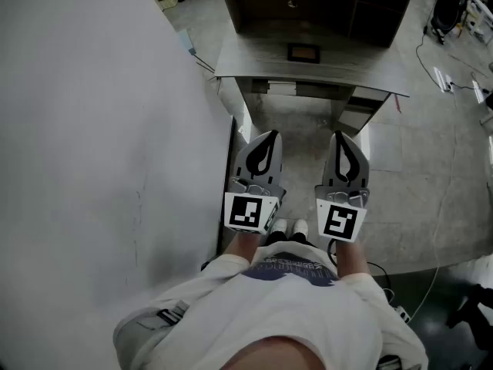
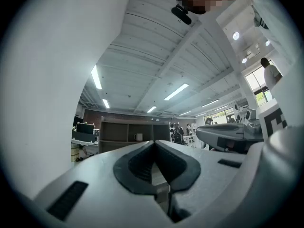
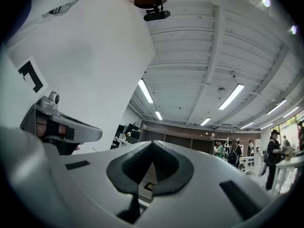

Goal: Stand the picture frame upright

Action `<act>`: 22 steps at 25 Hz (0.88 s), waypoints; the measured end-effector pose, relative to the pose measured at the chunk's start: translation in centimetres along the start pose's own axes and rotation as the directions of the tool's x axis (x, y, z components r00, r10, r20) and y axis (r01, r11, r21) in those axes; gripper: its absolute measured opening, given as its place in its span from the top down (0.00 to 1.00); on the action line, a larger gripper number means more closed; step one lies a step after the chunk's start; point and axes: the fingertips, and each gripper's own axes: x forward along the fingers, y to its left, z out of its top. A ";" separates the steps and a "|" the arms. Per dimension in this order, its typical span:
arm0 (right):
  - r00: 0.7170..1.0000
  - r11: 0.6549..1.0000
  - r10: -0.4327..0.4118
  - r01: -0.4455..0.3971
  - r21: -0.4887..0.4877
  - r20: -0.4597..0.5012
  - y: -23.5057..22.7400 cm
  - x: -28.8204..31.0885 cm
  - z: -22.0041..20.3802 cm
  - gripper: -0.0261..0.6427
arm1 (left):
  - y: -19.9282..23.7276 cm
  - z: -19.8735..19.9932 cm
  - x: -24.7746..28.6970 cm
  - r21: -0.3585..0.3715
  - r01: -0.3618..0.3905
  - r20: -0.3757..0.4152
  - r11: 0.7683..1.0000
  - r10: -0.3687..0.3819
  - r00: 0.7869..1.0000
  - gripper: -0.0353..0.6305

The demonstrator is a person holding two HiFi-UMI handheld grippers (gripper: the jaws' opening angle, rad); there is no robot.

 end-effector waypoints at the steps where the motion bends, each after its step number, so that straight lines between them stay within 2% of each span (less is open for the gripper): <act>1: 1.000 1.000 0.001 -0.001 -0.001 -0.004 0.0 0.0 -0.1 0.97 | 0.0 -0.1 0.0 -0.004 -0.003 0.002 1.000 0.003 1.000 0.94; 19: 1.000 1.000 0.010 -0.010 -0.012 -0.018 -0.7 -0.5 -0.9 0.97 | -0.7 -0.7 0.4 0.000 -0.011 -0.009 1.000 0.011 1.000 0.94; 22: 1.000 1.000 0.008 -0.008 0.014 -0.010 -1.6 -0.5 -0.6 0.97 | -1.3 -0.3 0.9 -0.002 -0.012 -0.002 1.000 0.011 1.000 0.94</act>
